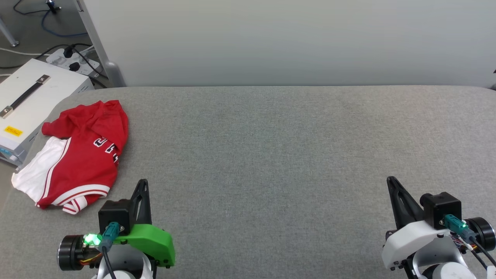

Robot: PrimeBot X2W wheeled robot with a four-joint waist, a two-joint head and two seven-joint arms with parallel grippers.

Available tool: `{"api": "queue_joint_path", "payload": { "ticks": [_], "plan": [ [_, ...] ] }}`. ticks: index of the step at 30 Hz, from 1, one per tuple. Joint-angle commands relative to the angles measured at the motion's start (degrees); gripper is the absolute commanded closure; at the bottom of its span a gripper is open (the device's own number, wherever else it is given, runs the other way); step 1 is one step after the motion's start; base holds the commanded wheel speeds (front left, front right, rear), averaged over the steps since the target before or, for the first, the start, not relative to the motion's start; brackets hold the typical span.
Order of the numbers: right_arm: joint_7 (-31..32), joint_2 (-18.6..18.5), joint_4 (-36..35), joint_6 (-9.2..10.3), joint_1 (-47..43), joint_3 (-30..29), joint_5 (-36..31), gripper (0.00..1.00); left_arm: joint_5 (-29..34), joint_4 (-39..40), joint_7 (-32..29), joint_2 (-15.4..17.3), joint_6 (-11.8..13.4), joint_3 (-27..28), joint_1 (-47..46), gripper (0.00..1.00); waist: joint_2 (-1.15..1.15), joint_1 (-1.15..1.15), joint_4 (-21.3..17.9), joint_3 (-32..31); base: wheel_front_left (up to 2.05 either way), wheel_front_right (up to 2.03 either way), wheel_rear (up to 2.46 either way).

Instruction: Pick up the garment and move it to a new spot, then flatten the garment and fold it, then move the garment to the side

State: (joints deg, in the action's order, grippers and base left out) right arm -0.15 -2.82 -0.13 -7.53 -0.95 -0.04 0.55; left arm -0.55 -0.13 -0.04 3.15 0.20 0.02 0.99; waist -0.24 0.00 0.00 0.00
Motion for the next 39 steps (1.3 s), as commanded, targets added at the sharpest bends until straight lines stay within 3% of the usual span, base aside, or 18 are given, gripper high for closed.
{"api": "queue_joint_path", "payload": {
  "ticks": [1, 23, 24, 25, 26, 27, 28, 39],
  "plan": [
    [0.1, -0.1, 0.1, 0.04, 0.9, 0.0, -0.6, 1.00, 0.6, 0.1, 0.0, -0.3, -0.2, 0.0, -1.0, 1.00, 0.24, 0.00, 0.0, 0.0, 0.00, 0.00, 0.00],
    [0.1, -0.1, 0.1, 0.04, 0.9, 0.0, -0.6, 1.00, 0.6, 0.1, 0.0, -0.3, -0.2, 0.0, -1.0, 1.00, 0.24, 0.00, 0.0, 0.0, 0.00, 0.00, 0.00],
    [0.0, 0.0, 0.0, 0.00, 0.0, 0.0, 0.0, 0.00, 0.0, 0.0, 0.0, 0.0, 0.0, 0.0, 0.0, 0.00, 0.00, 0.00, 0.0, 0.0, 0.00, 0.00, 0.00],
    [0.0, 0.0, 0.0, 0.00, 0.0, 0.0, 0.0, 1.00, 0.0, 0.0, 0.0, 0.0, 0.0, 0.0, 0.0, 1.00, 0.00, 0.00, 0.0, 0.0, 0.00, 0.00, 0.00],
    [0.0, 0.0, 0.0, 0.00, 0.0, 0.0, 0.0, 0.00, 0.0, 0.0, 0.0, 0.0, 0.0, 0.0, 0.1, 0.00, 0.00, 0.00, 0.0, 0.0, 0.00, 0.00, 0.00],
    [0.0, 0.0, 0.0, 0.00, 0.0, 0.0, 0.1, 1.00, 0.0, 0.0, 0.0, 0.0, 0.0, 0.0, 0.1, 1.00, 0.00, 0.00, 0.0, 0.0, 0.00, 0.00, 0.00],
    [-0.1, 0.0, 0.0, 0.00, 0.0, 0.0, 0.1, 0.00, -0.1, 0.0, 0.1, 0.0, 0.1, 0.0, 0.1, 0.00, 0.00, 0.00, 0.0, 0.0, 0.00, 0.00, 0.00],
    [-1.4, 0.0, -0.3, 0.00, -0.1, -0.6, 1.1, 0.00, -0.7, -0.2, 1.4, 0.0, 0.9, -0.8, -0.1, 0.00, 0.02, 0.00, 0.0, 0.2, 0.00, 0.00, 0.00]
  ]
}}
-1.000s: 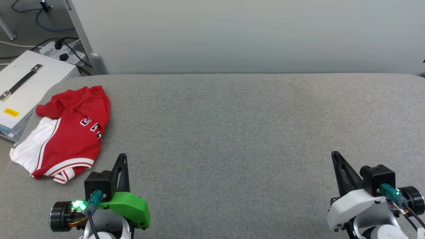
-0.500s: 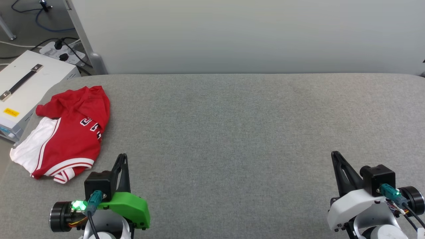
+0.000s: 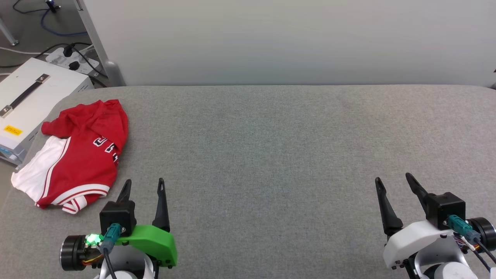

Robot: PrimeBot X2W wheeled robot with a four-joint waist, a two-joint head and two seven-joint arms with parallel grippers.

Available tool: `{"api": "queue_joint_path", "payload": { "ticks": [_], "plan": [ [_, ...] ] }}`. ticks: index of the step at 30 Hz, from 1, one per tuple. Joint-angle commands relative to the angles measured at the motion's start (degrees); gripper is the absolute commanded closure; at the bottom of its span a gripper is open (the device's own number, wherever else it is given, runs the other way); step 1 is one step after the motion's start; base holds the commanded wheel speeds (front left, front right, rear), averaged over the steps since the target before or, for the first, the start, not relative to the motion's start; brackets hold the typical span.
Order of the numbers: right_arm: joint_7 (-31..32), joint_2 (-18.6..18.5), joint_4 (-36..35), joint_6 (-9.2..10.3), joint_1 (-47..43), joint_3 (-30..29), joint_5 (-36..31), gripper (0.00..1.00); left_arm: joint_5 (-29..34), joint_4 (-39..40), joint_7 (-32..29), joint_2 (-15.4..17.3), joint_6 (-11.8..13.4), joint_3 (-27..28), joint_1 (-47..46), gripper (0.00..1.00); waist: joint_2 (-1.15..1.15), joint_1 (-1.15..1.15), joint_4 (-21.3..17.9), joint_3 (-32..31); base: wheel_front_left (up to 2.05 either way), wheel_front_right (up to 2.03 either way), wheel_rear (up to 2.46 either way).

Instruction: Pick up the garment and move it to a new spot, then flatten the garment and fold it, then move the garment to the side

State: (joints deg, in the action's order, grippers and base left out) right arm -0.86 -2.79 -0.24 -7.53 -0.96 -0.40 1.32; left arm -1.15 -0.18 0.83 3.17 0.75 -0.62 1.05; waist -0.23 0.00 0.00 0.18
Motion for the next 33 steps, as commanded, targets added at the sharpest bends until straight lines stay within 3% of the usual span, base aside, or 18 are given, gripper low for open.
{"api": "queue_joint_path", "payload": {
  "ticks": [1, 33],
  "plan": [
    [-0.8, 0.0, -0.3, 0.00, 0.0, -0.2, 0.5, 0.00, -0.2, -0.1, 0.6, 0.0, 0.4, -0.2, -0.2, 0.00, 0.02, 0.00, 0.0, 0.0, 0.00, 0.00, 0.00],
    [-4.5, 0.0, -2.3, 0.02, -1.2, -2.0, 5.5, 0.00, -1.8, -0.5, 4.4, -0.1, 1.8, -2.4, 0.1, 0.00, 0.08, 0.00, 0.1, 0.0, 0.00, 0.00, 0.00]
  ]
}}
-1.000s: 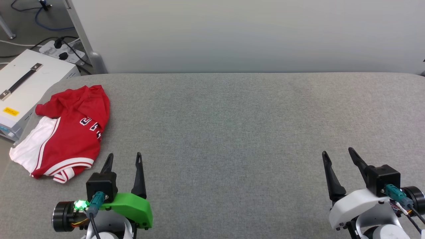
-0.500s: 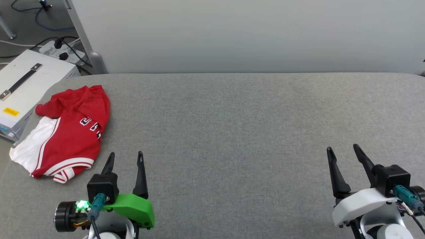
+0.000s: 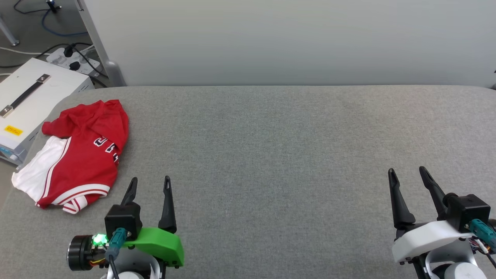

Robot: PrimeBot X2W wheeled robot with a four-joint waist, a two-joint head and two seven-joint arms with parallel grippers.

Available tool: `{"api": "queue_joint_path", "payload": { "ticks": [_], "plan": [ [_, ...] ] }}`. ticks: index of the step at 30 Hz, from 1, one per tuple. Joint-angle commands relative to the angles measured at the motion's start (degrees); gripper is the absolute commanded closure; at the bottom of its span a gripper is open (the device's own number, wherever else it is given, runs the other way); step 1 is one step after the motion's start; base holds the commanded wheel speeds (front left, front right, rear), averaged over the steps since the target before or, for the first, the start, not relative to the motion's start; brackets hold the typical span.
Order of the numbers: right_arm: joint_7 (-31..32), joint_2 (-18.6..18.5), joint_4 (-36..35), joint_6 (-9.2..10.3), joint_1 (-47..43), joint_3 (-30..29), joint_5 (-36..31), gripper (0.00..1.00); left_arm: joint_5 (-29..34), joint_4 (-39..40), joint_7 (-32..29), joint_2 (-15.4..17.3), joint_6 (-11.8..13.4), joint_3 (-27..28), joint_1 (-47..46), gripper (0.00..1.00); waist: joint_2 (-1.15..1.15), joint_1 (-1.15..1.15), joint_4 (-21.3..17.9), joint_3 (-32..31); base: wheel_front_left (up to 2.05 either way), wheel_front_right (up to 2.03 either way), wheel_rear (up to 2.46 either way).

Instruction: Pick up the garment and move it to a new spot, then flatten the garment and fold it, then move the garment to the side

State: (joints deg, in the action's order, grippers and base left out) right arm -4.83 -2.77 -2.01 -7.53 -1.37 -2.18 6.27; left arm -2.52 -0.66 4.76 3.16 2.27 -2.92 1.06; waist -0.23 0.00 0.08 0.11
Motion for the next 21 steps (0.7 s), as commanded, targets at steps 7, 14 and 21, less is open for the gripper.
{"api": "queue_joint_path", "payload": {
  "ticks": [7, 14, 21],
  "plan": [
    [-1.4, -0.1, -0.6, 0.02, -1.1, -0.6, 1.3, 0.00, -0.8, -0.2, 1.3, -0.1, 0.7, -0.5, 0.1, 0.00, 0.09, 0.00, 0.0, 0.2, 0.00, 0.00, 0.00],
    [-2.2, -0.1, -0.6, 0.02, -1.4, -0.8, 1.7, 0.00, -1.2, -0.5, 2.2, -0.1, 1.0, -1.0, 0.1, 0.00, 0.10, 0.00, 0.1, 0.2, 0.00, 0.00, 0.00],
    [-3.0, -0.1, -0.6, 0.02, -1.8, -0.7, 2.0, 0.00, -1.6, -0.9, 3.0, -0.1, 1.4, -1.4, 0.2, 0.00, 0.12, 0.00, 0.2, 0.2, 0.00, 0.00, 0.00]
  ]
}}
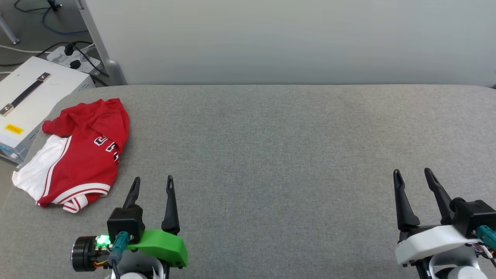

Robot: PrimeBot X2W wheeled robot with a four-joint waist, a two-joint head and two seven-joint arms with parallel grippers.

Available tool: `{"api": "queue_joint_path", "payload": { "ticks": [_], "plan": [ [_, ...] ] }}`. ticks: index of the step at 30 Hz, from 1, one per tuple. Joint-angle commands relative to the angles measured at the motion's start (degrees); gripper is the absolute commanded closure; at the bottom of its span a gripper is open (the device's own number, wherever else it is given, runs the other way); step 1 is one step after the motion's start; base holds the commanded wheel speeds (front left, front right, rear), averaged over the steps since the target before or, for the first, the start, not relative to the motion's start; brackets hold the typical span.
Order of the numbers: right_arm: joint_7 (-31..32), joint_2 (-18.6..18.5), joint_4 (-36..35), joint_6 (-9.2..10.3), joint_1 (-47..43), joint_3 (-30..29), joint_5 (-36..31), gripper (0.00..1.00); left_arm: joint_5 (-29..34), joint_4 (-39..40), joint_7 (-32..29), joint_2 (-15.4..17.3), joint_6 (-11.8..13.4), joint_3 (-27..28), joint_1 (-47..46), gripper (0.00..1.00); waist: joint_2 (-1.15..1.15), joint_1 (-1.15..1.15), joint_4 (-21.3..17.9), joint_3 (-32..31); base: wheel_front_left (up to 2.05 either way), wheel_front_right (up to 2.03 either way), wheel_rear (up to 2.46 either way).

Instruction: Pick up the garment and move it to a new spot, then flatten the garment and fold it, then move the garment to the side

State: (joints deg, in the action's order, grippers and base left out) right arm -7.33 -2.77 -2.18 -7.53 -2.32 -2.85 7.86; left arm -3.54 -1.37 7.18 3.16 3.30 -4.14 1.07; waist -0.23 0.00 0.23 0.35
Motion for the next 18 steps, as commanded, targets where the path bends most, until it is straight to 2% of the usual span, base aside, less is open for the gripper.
{"api": "queue_joint_path", "payload": {
  "ticks": [1, 18],
  "plan": [
    [-0.6, -0.1, -0.5, 0.02, -0.9, 0.0, 0.4, 0.00, -0.6, -0.2, 0.7, -0.1, 0.4, -0.3, 0.2, 0.00, 0.12, 0.00, 0.0, 0.0, 0.00, 0.00, 0.00],
    [-2.6, -0.1, -0.6, 0.03, -1.6, 0.2, 0.5, 0.00, -1.5, -1.1, 2.7, -0.2, 1.3, -1.2, 0.2, 0.00, 0.15, 0.00, 0.2, 0.4, 0.00, 0.00, 0.00]
  ]
}}
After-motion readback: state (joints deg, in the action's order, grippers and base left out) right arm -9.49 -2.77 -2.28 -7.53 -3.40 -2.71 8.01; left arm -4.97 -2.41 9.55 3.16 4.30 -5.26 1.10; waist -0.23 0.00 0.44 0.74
